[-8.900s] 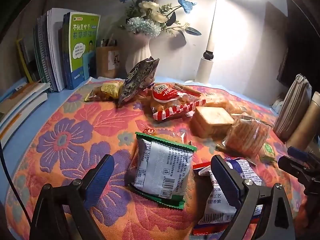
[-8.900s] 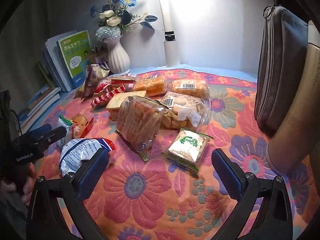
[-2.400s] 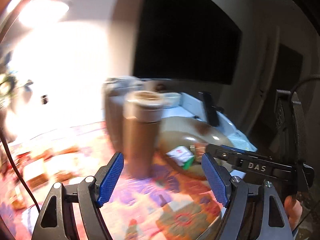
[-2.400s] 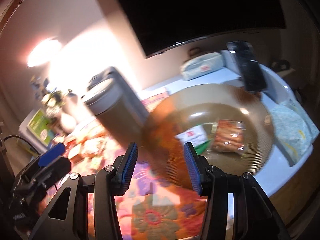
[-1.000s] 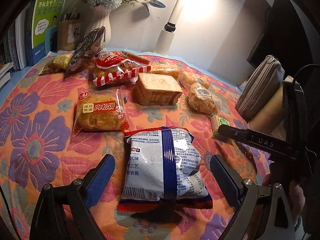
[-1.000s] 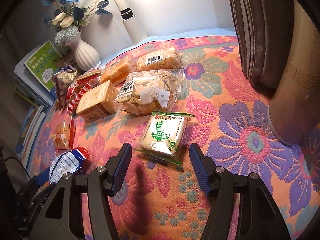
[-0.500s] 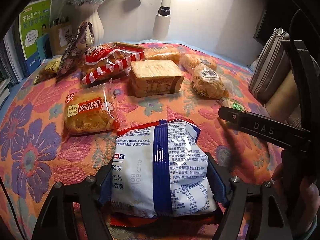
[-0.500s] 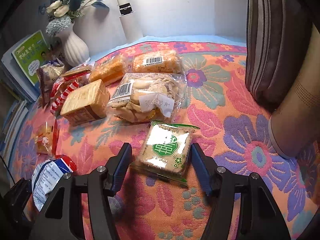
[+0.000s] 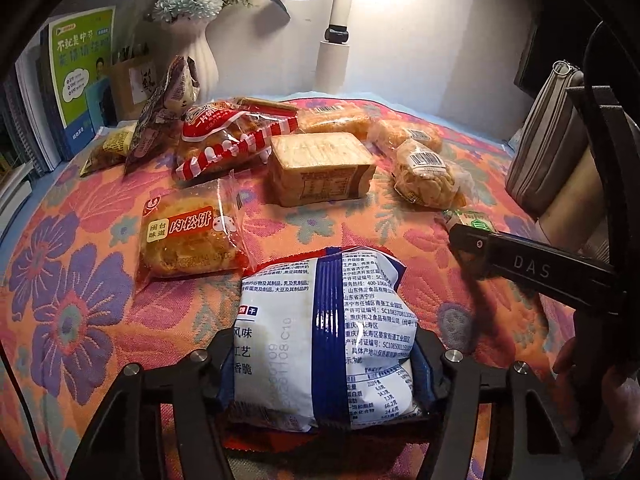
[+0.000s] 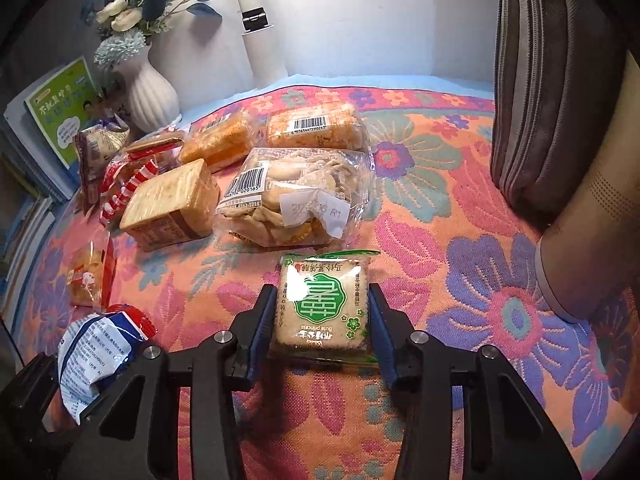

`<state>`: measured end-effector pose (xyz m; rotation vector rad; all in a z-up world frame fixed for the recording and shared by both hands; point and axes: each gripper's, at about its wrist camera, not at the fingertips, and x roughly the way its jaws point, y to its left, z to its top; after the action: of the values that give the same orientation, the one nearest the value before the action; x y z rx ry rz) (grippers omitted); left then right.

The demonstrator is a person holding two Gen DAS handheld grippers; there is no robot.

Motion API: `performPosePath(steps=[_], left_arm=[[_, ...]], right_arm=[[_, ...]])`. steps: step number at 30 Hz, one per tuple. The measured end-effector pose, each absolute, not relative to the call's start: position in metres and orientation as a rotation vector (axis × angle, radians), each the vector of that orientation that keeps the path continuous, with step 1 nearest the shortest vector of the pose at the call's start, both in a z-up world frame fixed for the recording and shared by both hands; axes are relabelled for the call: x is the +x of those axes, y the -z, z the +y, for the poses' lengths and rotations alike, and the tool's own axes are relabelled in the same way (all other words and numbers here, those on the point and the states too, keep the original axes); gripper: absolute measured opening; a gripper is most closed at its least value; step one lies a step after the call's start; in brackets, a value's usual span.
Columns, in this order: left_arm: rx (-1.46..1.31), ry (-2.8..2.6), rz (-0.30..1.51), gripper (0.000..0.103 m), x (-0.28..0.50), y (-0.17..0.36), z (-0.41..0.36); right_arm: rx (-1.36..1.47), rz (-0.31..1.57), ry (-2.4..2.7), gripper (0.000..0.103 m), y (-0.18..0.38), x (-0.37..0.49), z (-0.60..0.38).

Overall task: Organize snacks
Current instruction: 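Grasp the blue-white snack bag with the left tool while the right tool grasps the green-printed cracker pack, then carry both packs to the glass plate and release them onto it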

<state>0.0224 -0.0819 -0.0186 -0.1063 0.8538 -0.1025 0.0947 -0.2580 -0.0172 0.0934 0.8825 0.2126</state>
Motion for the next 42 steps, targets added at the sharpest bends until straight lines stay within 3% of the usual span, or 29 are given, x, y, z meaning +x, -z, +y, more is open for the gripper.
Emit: performPosePath(steps=[19, 42], left_arm=[[-0.056, 0.181, 0.756, 0.061, -0.009, -0.029, -0.125], [0.073, 0.56, 0.648, 0.061, -0.038, -0.11, -0.322]], right_arm=[[0.148, 0.823, -0.261, 0.042, -0.022, 0.031, -0.305], [0.305, 0.572, 0.027, 0.042, -0.098, -0.03, -0.499]])
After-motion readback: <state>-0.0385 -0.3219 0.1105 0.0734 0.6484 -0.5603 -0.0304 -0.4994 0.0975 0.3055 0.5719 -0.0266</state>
